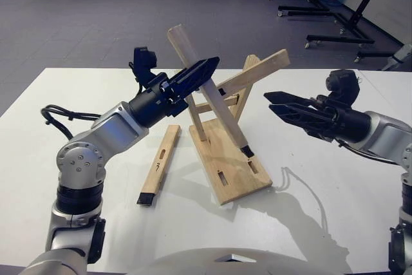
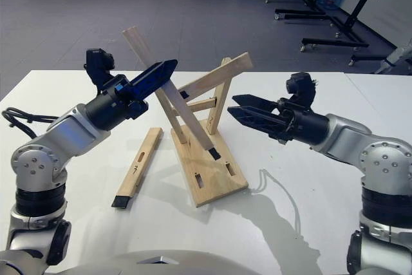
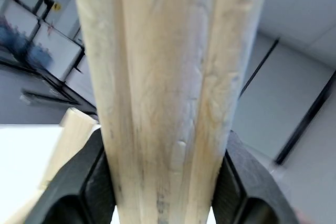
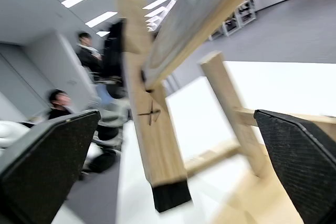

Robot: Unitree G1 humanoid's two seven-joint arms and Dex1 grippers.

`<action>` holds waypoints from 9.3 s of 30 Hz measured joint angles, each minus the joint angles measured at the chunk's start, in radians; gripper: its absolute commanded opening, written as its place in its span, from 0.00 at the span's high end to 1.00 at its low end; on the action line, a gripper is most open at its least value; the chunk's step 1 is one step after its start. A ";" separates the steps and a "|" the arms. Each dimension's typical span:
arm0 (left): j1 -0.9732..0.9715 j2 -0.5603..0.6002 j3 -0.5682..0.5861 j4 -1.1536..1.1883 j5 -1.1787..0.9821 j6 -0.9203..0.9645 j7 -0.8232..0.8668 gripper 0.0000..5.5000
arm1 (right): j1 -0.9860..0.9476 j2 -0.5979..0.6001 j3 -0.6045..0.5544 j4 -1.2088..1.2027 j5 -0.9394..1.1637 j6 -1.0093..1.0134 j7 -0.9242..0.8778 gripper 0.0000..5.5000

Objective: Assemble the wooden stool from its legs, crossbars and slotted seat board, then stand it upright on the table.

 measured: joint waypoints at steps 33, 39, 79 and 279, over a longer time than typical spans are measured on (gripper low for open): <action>0.376 -0.133 -0.228 -0.146 0.671 -0.158 -0.226 0.62 | 0.258 -0.031 0.200 0.107 -0.621 -0.281 0.329 0.02; 0.382 -0.150 -0.248 -0.117 0.703 -0.172 -0.268 0.62 | 0.253 -0.029 0.200 0.110 -0.627 -0.280 0.334 0.02; 0.317 -0.115 -0.236 -0.174 0.813 -0.128 -0.323 0.62 | 0.238 0.014 0.199 0.084 -0.627 -0.250 0.325 0.02; 0.151 -0.407 0.284 -0.038 1.427 0.791 0.166 0.63 | 0.279 0.117 0.045 0.046 -0.562 -0.214 0.209 0.02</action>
